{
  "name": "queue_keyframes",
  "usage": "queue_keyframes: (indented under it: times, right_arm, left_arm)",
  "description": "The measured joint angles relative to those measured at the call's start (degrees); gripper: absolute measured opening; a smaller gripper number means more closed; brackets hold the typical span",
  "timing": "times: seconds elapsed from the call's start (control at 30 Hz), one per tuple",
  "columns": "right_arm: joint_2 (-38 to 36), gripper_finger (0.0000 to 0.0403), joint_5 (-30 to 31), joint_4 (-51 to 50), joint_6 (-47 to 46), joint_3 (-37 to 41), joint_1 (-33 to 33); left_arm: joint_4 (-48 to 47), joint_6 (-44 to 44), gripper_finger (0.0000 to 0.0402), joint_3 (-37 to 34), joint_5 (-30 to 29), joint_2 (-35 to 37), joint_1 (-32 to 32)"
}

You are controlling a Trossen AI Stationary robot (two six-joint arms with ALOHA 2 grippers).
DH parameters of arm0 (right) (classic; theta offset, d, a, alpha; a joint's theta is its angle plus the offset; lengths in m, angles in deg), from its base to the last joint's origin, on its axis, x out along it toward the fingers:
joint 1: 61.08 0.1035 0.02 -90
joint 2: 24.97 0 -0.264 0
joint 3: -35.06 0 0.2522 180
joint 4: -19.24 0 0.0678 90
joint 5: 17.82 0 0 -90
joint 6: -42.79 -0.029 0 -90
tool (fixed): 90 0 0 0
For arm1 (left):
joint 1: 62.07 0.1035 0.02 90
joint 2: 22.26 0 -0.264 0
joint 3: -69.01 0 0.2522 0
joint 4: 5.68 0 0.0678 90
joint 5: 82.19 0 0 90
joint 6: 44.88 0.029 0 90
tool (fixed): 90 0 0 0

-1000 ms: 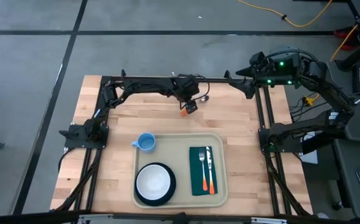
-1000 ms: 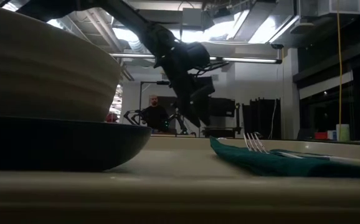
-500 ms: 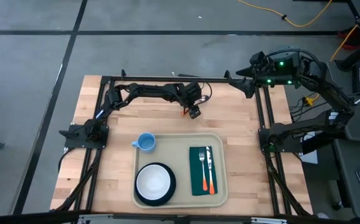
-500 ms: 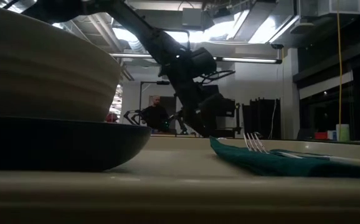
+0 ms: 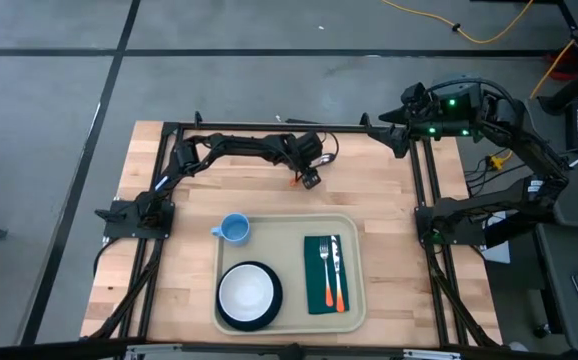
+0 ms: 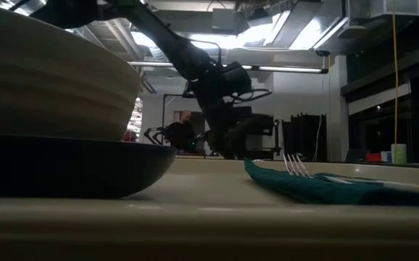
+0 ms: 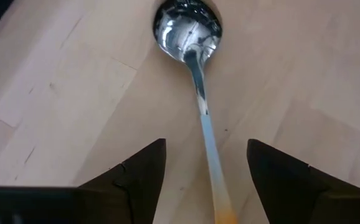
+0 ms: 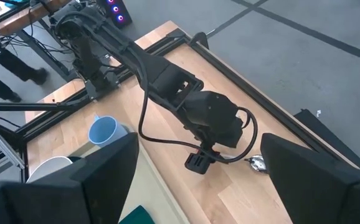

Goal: Set up tray
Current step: Put the orange spoon on top of the green napkin to the left of the orange fork

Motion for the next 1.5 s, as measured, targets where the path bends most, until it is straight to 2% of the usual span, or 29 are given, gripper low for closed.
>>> queue_keyframes:
  times: [0.2, 0.6, 0.83, 1.13, 1.33, 1.5]
  right_arm:
    - [0.0, 0.0341, 0.0, 0.0, 0.0, 0.0, 0.0]
    - [0.0, 0.0341, 0.0, 0.6, 0.0, 0.0, 0.0]
    - [0.0, 0.0341, 0.0, 0.6, 0.1, 0.0, 0.0]
    - [0.0, 0.0341, 0.0, 0.6, 0.2, 0.0, 0.0]
    - [0.0, 0.0341, 0.0, 0.6, 0.3, 0.0, 0.0]
    - [0.0, 0.0341, 0.0, 0.5, 0.3, 0.0, 0.0]
  left_arm:
    - [-1.1, 1.0, 0.0185, 0.0, 0.0, 0.0, 0.0]
    - [-2.8, 2.3, 0.0013, 0.0, 1.0, 0.0, 0.0]
    - [-2.9, 2.6, 0.0007, 0.0, 1.3, 0.0, 0.0]
    - [-5.6, 3.4, 0.0005, 1.8, 5.4, 2.0, 0.0]
    - [-8.7, 5.2, 0.0004, 4.3, 5.6, 6.8, 0.1]
    - [-12.5, 5.7, 0.0004, 4.8, 7.2, 15.3, 1.1]
